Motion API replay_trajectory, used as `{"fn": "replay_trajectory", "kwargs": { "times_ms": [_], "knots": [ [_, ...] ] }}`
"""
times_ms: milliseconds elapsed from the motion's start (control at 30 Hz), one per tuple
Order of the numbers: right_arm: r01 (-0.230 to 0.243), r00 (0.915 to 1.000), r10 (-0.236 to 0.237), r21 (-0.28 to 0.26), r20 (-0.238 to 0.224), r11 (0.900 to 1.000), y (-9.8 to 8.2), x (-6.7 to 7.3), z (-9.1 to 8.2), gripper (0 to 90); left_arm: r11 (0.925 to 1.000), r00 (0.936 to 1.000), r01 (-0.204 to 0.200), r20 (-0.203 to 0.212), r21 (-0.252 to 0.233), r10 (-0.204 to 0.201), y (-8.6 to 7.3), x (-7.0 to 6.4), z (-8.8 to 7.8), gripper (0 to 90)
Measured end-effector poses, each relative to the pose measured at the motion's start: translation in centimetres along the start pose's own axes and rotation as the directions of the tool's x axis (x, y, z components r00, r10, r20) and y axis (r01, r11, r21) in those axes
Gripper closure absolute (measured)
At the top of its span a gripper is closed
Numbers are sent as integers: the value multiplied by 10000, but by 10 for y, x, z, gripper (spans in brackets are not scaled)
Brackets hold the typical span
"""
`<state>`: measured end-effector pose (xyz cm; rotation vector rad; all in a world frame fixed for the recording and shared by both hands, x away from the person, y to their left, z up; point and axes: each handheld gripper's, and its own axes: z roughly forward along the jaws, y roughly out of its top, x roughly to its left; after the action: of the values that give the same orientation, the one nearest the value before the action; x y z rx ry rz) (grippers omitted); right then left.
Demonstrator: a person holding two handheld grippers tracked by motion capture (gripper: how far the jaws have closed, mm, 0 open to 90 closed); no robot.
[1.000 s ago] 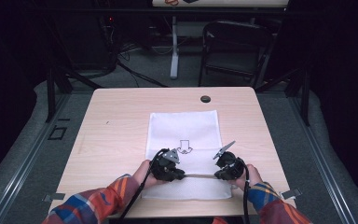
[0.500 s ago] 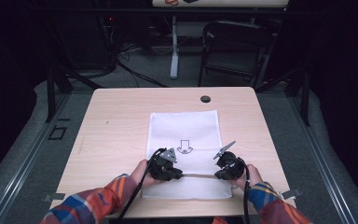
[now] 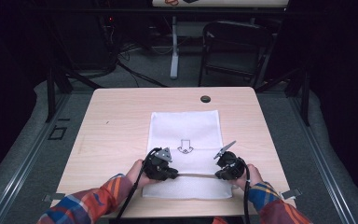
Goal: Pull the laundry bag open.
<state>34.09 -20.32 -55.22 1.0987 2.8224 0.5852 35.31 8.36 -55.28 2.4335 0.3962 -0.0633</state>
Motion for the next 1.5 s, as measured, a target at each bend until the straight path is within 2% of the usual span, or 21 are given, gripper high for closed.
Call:
{"fn": "replay_trajectory", "kwargs": {
  "times_ms": [33, 100, 167, 200, 233, 267, 367, 400, 433, 467, 500, 533, 600, 700, 800, 900, 933, 967, 1033, 1100, 1500],
  "knots": [
    [-23, 10000, 23, -37, -5, 10000, 0, 0, 0, 900, 9999, 9998, 60, 186, -152, -57, -1, 0, 1, 816],
    [-111, 9999, 111, -138, -15, 9998, -1, 1, 1, 900, 10000, 10000, -18, 24, 7, 18, 0, -1, 0, 815],
    [-113, 9999, 113, -144, -18, 9998, -1, 1, 1, 900, 9998, 9997, 51, 225, -175, -47, -1, 0, 0, 815],
    [-66, 10000, 67, -92, 47, 9999, -1, 1, 1, 900, 10000, 10000, -10, 63, -12, 11, 0, -1, -1, 815],
    [8, 9999, -8, -4, 119, 10000, 0, 0, 0, 900, 9999, 9998, -2, 177, -115, 4, -1, -1, 0, 816],
    [-95, 9999, 96, -124, 30, 9999, -1, 1, 1, 900, 10000, 9998, -19, 176, -51, 20, -1, -1, -1, 816],
    [35, 9999, -36, 45, 142, 10000, 0, 0, -1, 900, 10000, 9998, -65, 182, -16, 66, -1, 0, -1, 816],
    [-224, 9997, 221, -285, -104, 9993, -1, 1, 2, 900, 10000, 9999, 29, 167, -36, -28, -2, 0, -2, 816],
    [22, 9999, -23, 37, 117, 10000, 0, 0, -1, 900, 9999, 9997, -4, 237, -143, 7, -3, 0, -2, 816],
    [64, 9999, -66, 87, 148, 9999, 0, 0, -1, 900, 9999, 9997, 12, 242, -138, -8, -3, 0, -2, 816],
    [-87, 10000, 88, -107, 39, 9999, -1, 1, 1, 900, 9999, 9998, -33, 206, -152, 36, -3, -1, -2, 816],
    [-13, 9999, 13, -17, 112, 10000, 0, 0, 0, 900, 10000, 9999, -77, 105, -4, 78, -2, -2, -3, 816],
    [6, 9999, -6, 19, 144, 10000, 0, 0, 0, 900, 9999, 9998, -15, 196, -123, 17, -3, -1, -3, 816],
    [-32, 10000, 32, -22, 87, 10000, 0, 1, 0, 900, 10000, 10000, -25, 3, 13, 25, -5, -1, -6, 816],
    [-129, 9999, 129, -150, 1, 9998, -1, 1, 1, 900, 10000, 9999, 25, 97, -34, -25, -8, 0, -8, 815],
    [-9, 9999, 9, 18, 101, 10000, 0, 0, 0, 900, 10000, 9999, 91, 85, -2, -91, -10, 1, -10, 816],
    [-134, 9999, 134, -126, 2, 9998, -1, 1, 1, 900, 9999, 9999, 82, 133, -74, -81, -10, 1, -10, 815],
    [-53, 10000, 53, -37, -2, 10000, 0, 0, 0, 900, 10000, 10000, 76, 15, -22, -76, -11, 1, -11, 816],
    [-119, 9999, 119, -98, 3, 9999, -1, 1, 1, 900, 9999, 9999, 100, 135, -107, -99, -12, 2, -11, 816],
    [21, 10000, -21, 63, 6, 10000, 0, 0, 0, 900, 9999, 9999, 97, 85, -51, -96, -12, 2, -13, 816],
    [-33, 10000, 33, 52, 63, 10000, 0, -1, 0, 900, 9993, 9994, 348, -33, -123, -349, -20, 4, -21, 815]
  ]
}}
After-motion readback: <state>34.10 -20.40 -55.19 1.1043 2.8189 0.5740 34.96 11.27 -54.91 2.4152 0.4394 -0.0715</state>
